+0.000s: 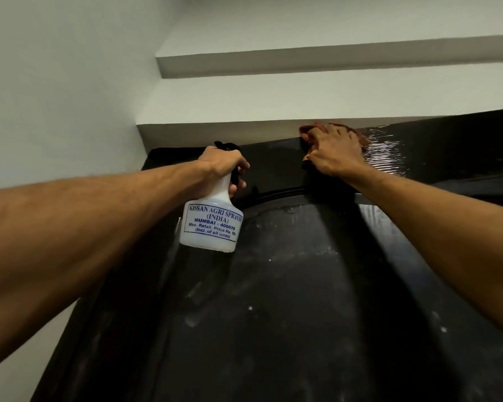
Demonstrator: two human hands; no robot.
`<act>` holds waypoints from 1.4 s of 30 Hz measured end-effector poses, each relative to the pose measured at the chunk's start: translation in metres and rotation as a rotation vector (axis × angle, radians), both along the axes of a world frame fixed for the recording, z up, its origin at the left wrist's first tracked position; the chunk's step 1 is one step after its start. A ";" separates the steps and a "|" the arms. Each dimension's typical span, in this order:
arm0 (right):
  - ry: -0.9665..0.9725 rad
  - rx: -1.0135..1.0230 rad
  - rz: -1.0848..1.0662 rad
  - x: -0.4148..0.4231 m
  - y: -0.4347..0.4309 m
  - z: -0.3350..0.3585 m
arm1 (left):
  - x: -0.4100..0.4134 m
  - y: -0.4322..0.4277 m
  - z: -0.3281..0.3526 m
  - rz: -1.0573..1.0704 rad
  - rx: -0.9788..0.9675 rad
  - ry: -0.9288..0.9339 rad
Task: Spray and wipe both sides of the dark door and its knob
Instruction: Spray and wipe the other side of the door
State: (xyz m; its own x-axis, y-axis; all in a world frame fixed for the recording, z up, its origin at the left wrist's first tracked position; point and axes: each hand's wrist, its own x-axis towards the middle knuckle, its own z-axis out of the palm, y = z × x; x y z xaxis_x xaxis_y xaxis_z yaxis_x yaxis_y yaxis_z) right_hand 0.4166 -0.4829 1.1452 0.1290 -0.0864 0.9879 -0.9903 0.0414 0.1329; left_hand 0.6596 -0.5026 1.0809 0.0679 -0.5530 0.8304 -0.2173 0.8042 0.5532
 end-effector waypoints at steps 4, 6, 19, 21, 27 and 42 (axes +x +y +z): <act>0.132 0.114 0.023 0.084 -0.032 0.000 | 0.043 -0.018 -0.003 0.014 -0.009 0.010; 0.168 0.148 0.041 0.115 -0.049 0.000 | 0.064 -0.028 -0.004 0.003 -0.024 0.020; 0.466 0.264 0.014 0.258 -0.131 -0.035 | 0.166 -0.068 -0.021 0.060 0.006 0.100; 0.464 0.272 0.019 0.267 -0.138 -0.043 | 0.176 -0.070 -0.024 0.059 0.018 0.111; 0.557 0.269 0.069 0.241 -0.135 -0.081 | 0.189 -0.069 -0.038 0.122 0.041 0.067; 0.084 0.009 0.044 0.013 -0.018 -0.060 | 0.040 -0.010 -0.032 -0.120 0.046 -0.033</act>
